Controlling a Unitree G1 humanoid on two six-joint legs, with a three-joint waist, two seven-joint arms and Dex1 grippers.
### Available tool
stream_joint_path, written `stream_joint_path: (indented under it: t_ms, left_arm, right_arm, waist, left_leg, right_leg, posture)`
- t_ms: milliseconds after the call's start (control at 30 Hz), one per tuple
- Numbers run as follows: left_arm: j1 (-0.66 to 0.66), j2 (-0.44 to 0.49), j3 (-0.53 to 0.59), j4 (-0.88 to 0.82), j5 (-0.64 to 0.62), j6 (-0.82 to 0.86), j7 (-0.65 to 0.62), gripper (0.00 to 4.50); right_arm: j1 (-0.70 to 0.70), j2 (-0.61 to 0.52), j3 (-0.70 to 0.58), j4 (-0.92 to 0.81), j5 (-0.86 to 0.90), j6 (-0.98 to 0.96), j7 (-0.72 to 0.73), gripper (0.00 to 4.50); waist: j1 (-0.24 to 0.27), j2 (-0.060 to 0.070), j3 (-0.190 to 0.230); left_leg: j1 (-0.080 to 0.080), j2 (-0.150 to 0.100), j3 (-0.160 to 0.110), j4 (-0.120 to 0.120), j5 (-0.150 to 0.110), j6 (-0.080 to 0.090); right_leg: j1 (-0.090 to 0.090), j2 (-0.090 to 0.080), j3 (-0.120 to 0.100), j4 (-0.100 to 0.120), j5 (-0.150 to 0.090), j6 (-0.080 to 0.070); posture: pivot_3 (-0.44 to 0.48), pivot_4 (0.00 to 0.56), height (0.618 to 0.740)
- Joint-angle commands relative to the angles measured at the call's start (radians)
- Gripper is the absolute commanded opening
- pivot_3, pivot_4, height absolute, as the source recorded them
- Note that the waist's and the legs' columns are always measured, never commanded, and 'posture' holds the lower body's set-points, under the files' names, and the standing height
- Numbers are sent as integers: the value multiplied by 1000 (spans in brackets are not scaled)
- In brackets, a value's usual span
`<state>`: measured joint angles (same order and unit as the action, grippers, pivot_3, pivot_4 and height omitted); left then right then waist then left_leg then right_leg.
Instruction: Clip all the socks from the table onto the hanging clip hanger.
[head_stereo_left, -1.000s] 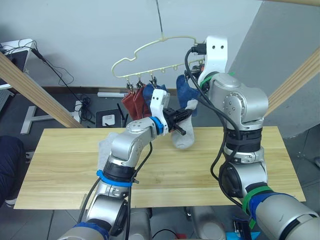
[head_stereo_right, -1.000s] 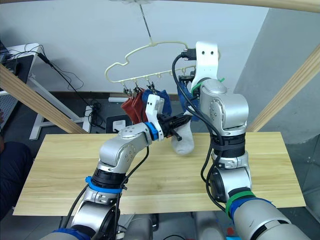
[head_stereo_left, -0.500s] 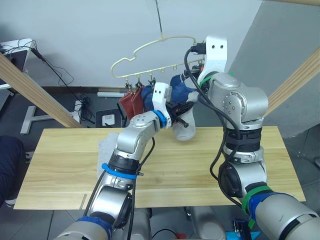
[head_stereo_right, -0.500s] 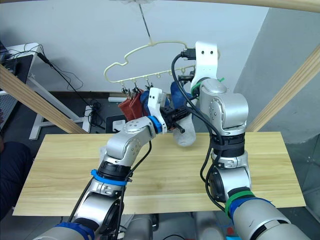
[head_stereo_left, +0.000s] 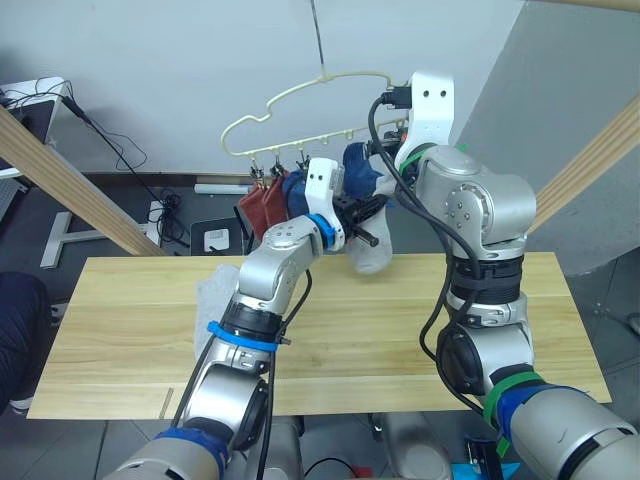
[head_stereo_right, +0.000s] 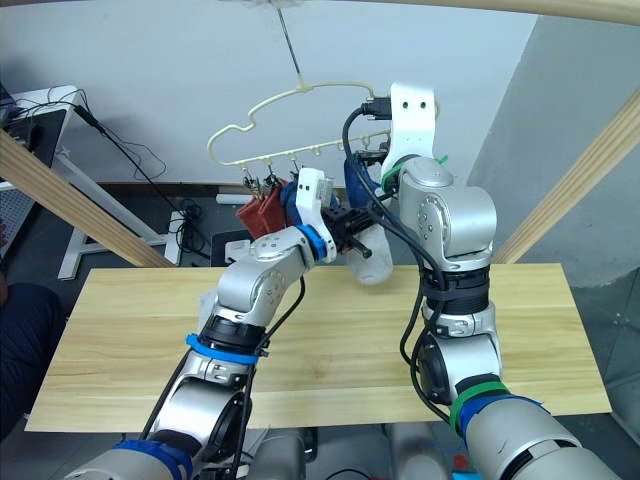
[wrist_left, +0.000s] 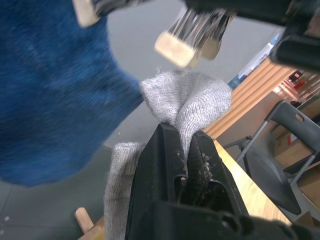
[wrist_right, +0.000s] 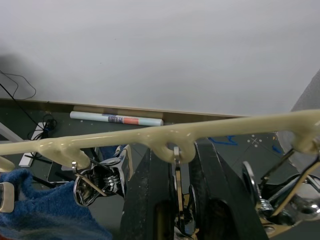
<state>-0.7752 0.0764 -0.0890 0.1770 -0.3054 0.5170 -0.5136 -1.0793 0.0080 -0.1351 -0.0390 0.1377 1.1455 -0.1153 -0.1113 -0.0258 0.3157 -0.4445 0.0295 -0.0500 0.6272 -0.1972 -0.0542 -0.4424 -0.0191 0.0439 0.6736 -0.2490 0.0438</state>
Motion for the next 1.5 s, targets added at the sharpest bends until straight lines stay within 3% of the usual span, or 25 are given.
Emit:
stream_joint_path:
  t_ms: [33, 633, 933, 1167, 1400, 1500]
  left_arm:
    - [-25, -9, 10, -4, -3, -24, -3, 19]
    - [-39, -11, 20, 21, 7, -49, 0, 19]
    - [-42, -12, 21, 25, 10, -51, -6, 0]
    - [-39, -14, 25, 20, -7, -45, -24, 0]
    - [-10, 14, -1, -29, 7, -24, -36, 2013]
    - [19, 46, -14, -88, 2, 4, -56, 2013]
  right_arm:
    - [-26, 7, -7, -57, 5, -2, -7, 92]
    - [-25, 12, -4, -55, 4, -12, -6, 92]
    - [-24, 15, -6, -57, 3, -13, -11, 3213]
    - [-24, 14, -6, -58, 4, -13, -10, 3213]
    - [-20, 10, -19, -79, 16, 25, -3, 3250]
    - [-16, 6, -38, -115, 31, 74, 8, 3250]
  waist:
    - [0, 0, 0]
    - [-1, 0, 0]
    - [-1, 0, 0]
    - [-1, 0, 0]
    - [-1, 0, 0]
    - [-1, 0, 0]
  left_leg:
    - [0, 0, 0, 0, 0, 0]
    - [0, 0, 0, 0, 0, 0]
    - [0, 0, 0, 0, 0, 0]
    - [0, 0, 0, 0, 0, 0]
    - [0, 0, 0, 0, 0, 0]
    - [0, 0, 0, 0, 0, 0]
  right_leg:
    - [0, 0, 0, 0, 0, 0]
    - [0, 0, 0, 0, 0, 0]
    - [0, 0, 0, 0, 0, 0]
    - [0, 0, 0, 0, 0, 0]
    - [0, 0, 0, 0, 0, 0]
    - [0, 0, 0, 0, 0, 0]
  posture:
    - [-180, 330, 740]
    - [-182, 318, 740]
    - [-183, 316, 740]
    - [-181, 317, 740]
    - [-184, 322, 740]
    - [-184, 322, 740]
